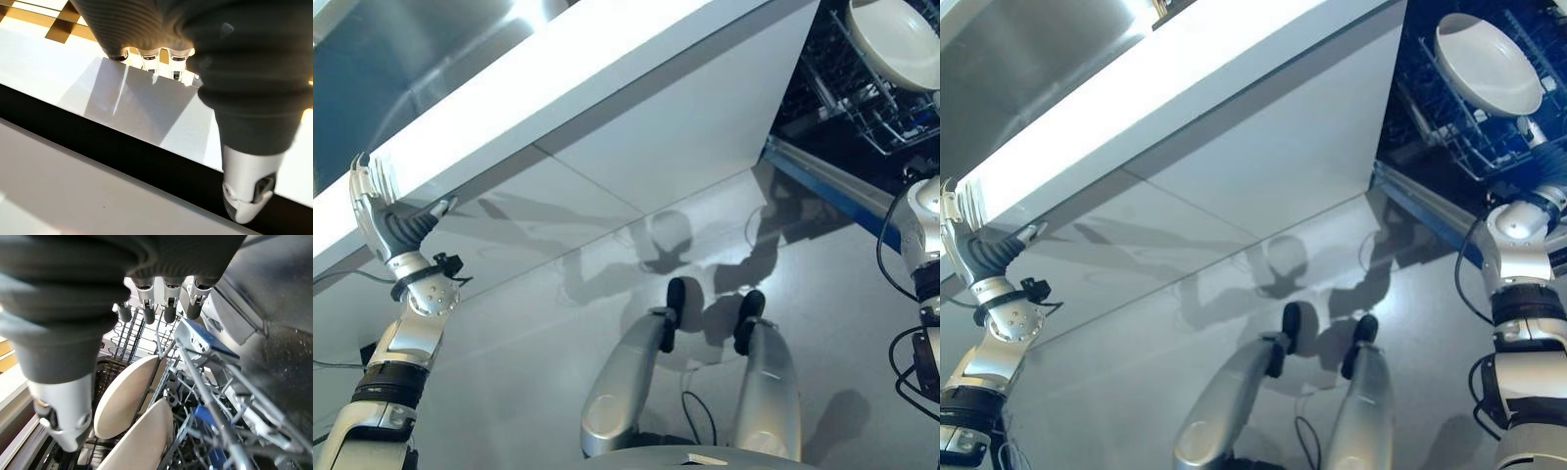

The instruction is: Pick up plates and place into dishwasher.

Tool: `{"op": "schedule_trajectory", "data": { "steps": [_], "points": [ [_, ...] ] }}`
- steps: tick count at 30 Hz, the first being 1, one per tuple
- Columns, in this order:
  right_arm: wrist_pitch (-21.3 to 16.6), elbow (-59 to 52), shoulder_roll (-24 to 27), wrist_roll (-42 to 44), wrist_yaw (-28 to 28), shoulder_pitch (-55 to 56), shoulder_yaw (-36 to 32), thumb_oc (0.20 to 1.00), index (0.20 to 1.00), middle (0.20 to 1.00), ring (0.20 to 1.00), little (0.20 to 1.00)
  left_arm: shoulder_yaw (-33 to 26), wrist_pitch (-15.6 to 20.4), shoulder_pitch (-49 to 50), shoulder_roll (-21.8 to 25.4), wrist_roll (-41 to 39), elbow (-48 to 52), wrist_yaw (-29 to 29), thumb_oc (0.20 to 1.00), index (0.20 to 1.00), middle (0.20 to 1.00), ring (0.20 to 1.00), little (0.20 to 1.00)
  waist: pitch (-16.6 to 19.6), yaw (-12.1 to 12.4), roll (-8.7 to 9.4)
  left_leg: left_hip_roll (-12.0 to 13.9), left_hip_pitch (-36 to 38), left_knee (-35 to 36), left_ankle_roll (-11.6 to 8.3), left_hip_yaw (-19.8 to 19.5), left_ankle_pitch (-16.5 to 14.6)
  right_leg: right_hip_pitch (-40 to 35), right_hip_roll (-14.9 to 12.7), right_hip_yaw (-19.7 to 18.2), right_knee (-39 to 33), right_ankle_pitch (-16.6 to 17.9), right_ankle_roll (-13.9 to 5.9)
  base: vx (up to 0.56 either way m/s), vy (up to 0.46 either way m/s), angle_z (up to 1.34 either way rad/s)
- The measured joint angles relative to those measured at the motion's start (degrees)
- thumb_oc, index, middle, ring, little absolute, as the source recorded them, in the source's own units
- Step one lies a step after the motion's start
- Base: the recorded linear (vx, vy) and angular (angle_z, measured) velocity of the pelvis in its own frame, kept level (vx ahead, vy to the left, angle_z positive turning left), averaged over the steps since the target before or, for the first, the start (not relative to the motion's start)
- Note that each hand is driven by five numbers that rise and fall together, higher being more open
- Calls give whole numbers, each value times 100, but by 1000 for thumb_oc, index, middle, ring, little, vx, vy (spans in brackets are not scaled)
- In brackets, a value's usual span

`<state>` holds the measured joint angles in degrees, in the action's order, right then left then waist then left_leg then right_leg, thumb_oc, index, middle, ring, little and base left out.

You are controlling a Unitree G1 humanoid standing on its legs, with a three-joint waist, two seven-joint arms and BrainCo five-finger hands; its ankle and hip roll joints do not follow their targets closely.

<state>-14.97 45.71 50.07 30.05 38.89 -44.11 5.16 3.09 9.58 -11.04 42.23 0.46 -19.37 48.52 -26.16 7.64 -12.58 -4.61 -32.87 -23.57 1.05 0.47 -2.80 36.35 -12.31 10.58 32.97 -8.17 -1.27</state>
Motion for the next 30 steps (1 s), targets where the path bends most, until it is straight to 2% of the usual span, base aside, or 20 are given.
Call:
{"op": "schedule_trajectory", "data": {
  "steps": [4,11,13,18,22,25,30],
  "points": [
    [-62,-46,17,797,-880,-75,-1,1000,1000,1000,1000,1000,-8,-5,52,74,-33,1,5,1000,1000,1000,1000,1000,7,11,-13,7,-93,18,-15,-14,16,104,4,-8,45,-15,40,53,-4,2],
    [-91,-67,13,1464,-1627,-371,-241,1000,1000,1000,1000,1000,-97,-37,172,118,-159,10,8,1000,1000,1000,1000,1000,42,-12,-78,-11,-281,3,-42,23,36,370,-24,-54,205,-33,99,55,-14,-1],
    [-69,-35,14,1529,-1589,-474,-250,1000,1000,1000,1000,1000,-97,-37,172,128,-173,10,5,1000,1000,1000,1000,1000,41,-5,-105,-12,-289,7,-53,14,63,392,-26,-51,247,-39,111,29,-69,2],
    [59,30,11,1617,-992,-910,-253,1000,1000,1000,1000,1000,-88,-38,182,146,-171,74,-29,1000,1000,1000,1000,1000,85,43,-204,-43,-424,4,-70,-39,90,535,-54,-2,304,-63,127,7,-78,5],
    [31,66,41,1757,-973,-1149,-266,1000,1000,1000,1000,1000,-89,-43,200,181,-172,140,-28,1000,1000,1000,1000,1000,121,102,-255,-58,-572,-16,-81,-60,107,696,-82,12,379,-84,154,-3,-53,3],
    [-53,62,57,2094,-1517,-1192,-265,1000,1000,1000,1000,1000,-95,-54,282,186,-173,140,-29,1000,1000,1000,1000,1000,132,109,-282,-65,-601,-12,-90,-58,113,753,-83,-3,408,-95,160,-5,-52,-2],
    [-347,35,90,2833,-2733,-1246,-281,1000,1000,1000,1000,1000,-115,-56,526,299,-174,143,-30,1000,1000,1000,1000,1000,151,104,-324,-61,-778,-104,-123,-64,107,962,-76,-47,523,-116,193,0,-44,-3]
  ]
}}
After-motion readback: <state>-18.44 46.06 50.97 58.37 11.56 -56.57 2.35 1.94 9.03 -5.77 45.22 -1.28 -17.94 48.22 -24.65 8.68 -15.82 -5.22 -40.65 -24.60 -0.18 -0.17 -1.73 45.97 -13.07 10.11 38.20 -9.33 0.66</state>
